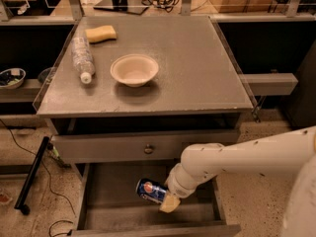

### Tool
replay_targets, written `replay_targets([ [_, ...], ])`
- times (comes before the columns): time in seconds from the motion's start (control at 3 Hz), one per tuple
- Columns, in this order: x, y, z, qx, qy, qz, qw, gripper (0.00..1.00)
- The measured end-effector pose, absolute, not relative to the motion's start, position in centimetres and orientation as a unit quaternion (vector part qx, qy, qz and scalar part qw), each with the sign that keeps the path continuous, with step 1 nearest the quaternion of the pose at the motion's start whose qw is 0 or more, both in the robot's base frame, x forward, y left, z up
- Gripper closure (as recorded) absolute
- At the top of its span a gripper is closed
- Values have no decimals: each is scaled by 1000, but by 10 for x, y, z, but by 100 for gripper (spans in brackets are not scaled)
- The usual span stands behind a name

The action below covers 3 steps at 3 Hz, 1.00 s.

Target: Place pepsi can into middle drawer

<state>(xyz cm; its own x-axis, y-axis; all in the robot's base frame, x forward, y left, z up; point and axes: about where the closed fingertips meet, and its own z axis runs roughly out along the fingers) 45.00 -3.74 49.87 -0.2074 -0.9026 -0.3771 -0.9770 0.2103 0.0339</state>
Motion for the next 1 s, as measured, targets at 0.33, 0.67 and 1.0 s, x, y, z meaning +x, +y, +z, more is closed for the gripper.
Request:
replay_targets([
  [0.33, 451, -32, 479, -613, 768, 138, 127, 100],
  [0.67, 446, -24, 456, -614, 767, 152, 106, 100],
  [1.0, 446, -24, 456, -614, 767, 152, 106, 100],
])
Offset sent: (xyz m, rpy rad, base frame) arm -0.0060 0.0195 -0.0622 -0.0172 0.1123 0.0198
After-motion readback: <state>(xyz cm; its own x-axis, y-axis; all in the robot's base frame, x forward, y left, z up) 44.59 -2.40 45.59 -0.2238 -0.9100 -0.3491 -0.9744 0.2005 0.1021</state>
